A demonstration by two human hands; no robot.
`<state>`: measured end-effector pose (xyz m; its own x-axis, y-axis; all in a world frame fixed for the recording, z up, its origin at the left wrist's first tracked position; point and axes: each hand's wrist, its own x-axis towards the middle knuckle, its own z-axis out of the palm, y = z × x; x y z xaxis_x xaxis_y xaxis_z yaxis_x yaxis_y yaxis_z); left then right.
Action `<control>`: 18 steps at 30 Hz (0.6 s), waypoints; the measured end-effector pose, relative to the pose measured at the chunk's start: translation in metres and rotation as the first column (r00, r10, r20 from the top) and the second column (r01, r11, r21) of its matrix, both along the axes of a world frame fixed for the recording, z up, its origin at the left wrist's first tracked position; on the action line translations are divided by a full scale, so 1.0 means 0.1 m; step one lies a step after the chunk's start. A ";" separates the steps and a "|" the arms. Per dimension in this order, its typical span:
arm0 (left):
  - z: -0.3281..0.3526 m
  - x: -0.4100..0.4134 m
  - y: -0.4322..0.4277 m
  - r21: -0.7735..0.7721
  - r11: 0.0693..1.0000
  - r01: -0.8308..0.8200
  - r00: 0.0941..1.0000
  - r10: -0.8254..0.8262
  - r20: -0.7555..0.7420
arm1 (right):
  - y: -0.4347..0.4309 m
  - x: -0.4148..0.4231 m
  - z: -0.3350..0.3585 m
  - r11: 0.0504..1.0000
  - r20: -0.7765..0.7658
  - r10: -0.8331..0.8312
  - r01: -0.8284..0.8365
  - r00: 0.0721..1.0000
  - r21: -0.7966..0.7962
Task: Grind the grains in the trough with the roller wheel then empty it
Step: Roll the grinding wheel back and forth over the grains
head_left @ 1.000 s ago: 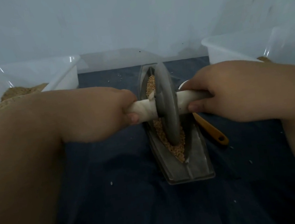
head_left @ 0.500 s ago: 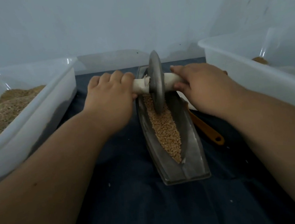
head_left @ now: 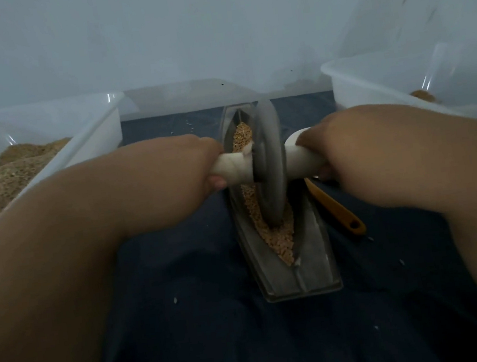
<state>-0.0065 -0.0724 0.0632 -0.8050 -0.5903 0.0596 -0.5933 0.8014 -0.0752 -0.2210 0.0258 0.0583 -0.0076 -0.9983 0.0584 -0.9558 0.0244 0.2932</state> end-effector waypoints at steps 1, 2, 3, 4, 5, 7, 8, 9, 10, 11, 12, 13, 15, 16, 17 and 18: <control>-0.03 -0.01 -0.05 0.001 1.000 -0.019 1.000 0.019 -0.021 | -0.01 -0.03 -0.06 0.996 0.068 0.018 -0.012 0.998 -0.083; -0.06 -0.02 -0.09 0.000 0.999 -0.046 0.998 0.046 -0.053 | -0.02 -0.02 -0.10 0.985 0.142 0.061 -0.036 0.988 -0.170; -0.11 -0.04 -0.14 -0.029 0.997 -0.075 0.994 0.073 -0.085 | -0.08 -0.04 -0.15 0.973 0.204 0.085 -0.037 0.975 -0.228; -0.16 -0.07 -0.18 -0.096 0.990 -0.105 0.989 0.094 -0.115 | -0.16 -0.08 -0.21 0.963 0.243 0.082 -0.014 0.967 -0.267; -0.22 -0.11 -0.21 -0.189 0.973 -0.132 0.984 0.105 -0.145 | -0.24 -0.12 -0.27 0.957 0.249 0.084 -0.009 0.965 -0.289; -0.31 -0.19 -0.22 -0.350 0.921 -0.171 0.977 0.112 -0.181 | -0.34 -0.16 -0.31 0.949 0.247 0.097 -0.015 0.964 -0.315; -0.34 -0.21 -0.21 -0.399 0.899 -0.182 0.976 0.116 -0.184 | -0.37 -0.18 -0.33 0.949 0.255 0.091 -0.005 0.963 -0.316; -0.35 -0.23 -0.21 -0.423 0.886 -0.188 0.975 0.117 -0.187 | -0.39 -0.21 -0.34 0.947 0.259 0.093 -0.005 0.961 -0.320; -0.35 -0.23 -0.21 -0.428 0.884 -0.189 0.975 0.116 -0.191 | -0.41 -0.24 -0.34 0.947 0.263 0.091 -0.002 0.960 -0.320; -0.35 -0.23 -0.21 -0.420 0.888 -0.186 0.974 0.112 -0.196 | -0.41 -0.25 -0.33 0.948 0.263 0.096 -0.008 0.960 -0.318; -0.35 -0.22 -0.22 -0.402 0.898 -0.180 0.975 0.107 -0.197 | -0.40 -0.25 -0.31 0.950 0.268 0.102 -0.014 0.958 -0.311; -0.34 -0.21 -0.22 -0.375 0.911 -0.171 0.975 0.102 -0.197 | -0.40 -0.26 -0.28 0.954 0.276 0.114 -0.027 0.954 -0.300; -0.31 -0.18 -0.23 -0.317 0.938 -0.143 0.978 0.085 -0.191 | -0.36 -0.26 -0.22 0.967 0.310 0.128 -0.050 0.942 -0.249; -0.29 -0.16 -0.23 -0.291 0.948 -0.127 0.981 0.076 -0.179 | -0.34 -0.25 -0.18 0.975 0.323 0.127 -0.058 0.938 -0.216; -0.27 -0.14 -0.23 -0.262 0.958 -0.112 0.984 0.071 -0.163 | -0.31 -0.25 -0.14 0.981 0.328 0.126 -0.068 0.936 -0.183; -0.24 -0.12 -0.23 -0.226 0.969 -0.100 0.988 0.069 -0.141 | -0.29 -0.25 -0.11 0.986 0.328 0.124 -0.078 0.936 -0.150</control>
<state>-0.0184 -0.0950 0.0393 -0.7288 -0.6133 0.3045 -0.6751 0.7179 -0.1699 -0.2456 -0.0027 0.0471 0.0505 -0.9782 0.2014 -0.9972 -0.0605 -0.0439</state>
